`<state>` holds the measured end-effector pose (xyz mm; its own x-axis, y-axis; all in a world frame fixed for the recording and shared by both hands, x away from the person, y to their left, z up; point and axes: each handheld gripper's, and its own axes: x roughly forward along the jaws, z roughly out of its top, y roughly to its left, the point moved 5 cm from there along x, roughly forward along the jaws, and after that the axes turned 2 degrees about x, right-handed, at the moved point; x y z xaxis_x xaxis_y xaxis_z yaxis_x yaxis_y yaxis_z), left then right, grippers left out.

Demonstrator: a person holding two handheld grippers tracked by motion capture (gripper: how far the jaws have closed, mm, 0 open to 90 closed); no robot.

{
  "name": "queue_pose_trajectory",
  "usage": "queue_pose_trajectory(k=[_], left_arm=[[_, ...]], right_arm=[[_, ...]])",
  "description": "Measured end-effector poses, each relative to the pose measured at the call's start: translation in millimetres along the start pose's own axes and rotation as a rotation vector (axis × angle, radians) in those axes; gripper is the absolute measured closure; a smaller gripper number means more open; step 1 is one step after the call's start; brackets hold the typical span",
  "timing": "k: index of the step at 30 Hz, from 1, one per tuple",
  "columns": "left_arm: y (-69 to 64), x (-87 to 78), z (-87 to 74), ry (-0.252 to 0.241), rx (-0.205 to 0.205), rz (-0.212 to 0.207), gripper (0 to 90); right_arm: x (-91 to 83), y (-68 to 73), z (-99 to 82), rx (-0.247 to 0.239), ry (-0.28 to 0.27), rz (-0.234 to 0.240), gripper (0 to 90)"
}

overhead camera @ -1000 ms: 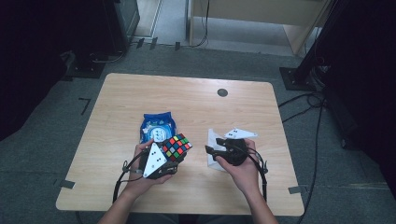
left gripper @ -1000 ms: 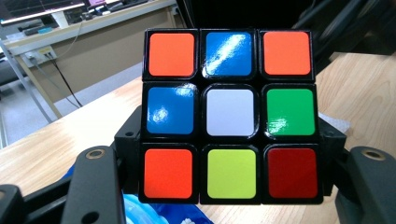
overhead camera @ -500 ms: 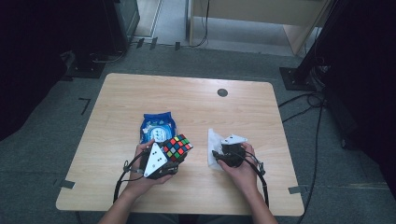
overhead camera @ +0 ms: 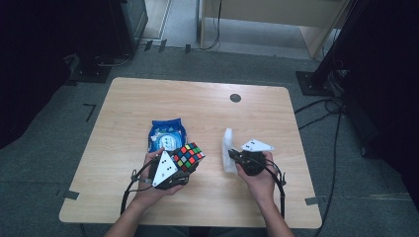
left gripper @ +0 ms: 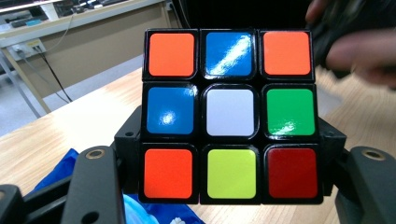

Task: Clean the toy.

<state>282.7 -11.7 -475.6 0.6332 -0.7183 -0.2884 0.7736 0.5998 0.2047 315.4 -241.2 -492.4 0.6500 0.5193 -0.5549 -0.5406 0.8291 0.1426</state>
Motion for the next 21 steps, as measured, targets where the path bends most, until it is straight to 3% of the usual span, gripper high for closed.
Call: queue_pose_trajectory(k=[4,7,8,12,15,17,21], left_arm=[[-5.5,1.9,0.0,-0.003,0.006,-0.016,34.1],[-13.5,3.3,2.0,-0.007,0.019,-0.036,34.1],[-15.5,3.5,3.0,-0.011,0.023,-0.041,34.1],[-25.5,0.9,10.4,-0.042,0.040,-0.072,34.1],[-26.0,0.8,11.0,-0.035,0.043,-0.073,34.1],[-24.0,-0.1,11.8,-0.045,0.019,-0.081,34.1],[-19.2,-4.3,15.5,-0.068,0.003,-0.079,34.1]], right_arm=[[-34.8,45.1,39.0,-0.047,-0.175,0.167,88.3],[-56.1,82.8,56.7,-0.116,-0.260,0.282,88.2],[-58.4,90.6,58.2,-0.136,-0.268,0.297,88.2],[-51.1,100.5,53.0,-0.147,-0.246,0.305,88.1],[-42.0,93.8,46.7,-0.082,-0.240,0.317,87.9],[-36.2,84.3,43.5,-0.054,-0.220,0.281,87.8],[-23.9,66.2,33.2,-0.054,-0.160,0.172,87.7]])
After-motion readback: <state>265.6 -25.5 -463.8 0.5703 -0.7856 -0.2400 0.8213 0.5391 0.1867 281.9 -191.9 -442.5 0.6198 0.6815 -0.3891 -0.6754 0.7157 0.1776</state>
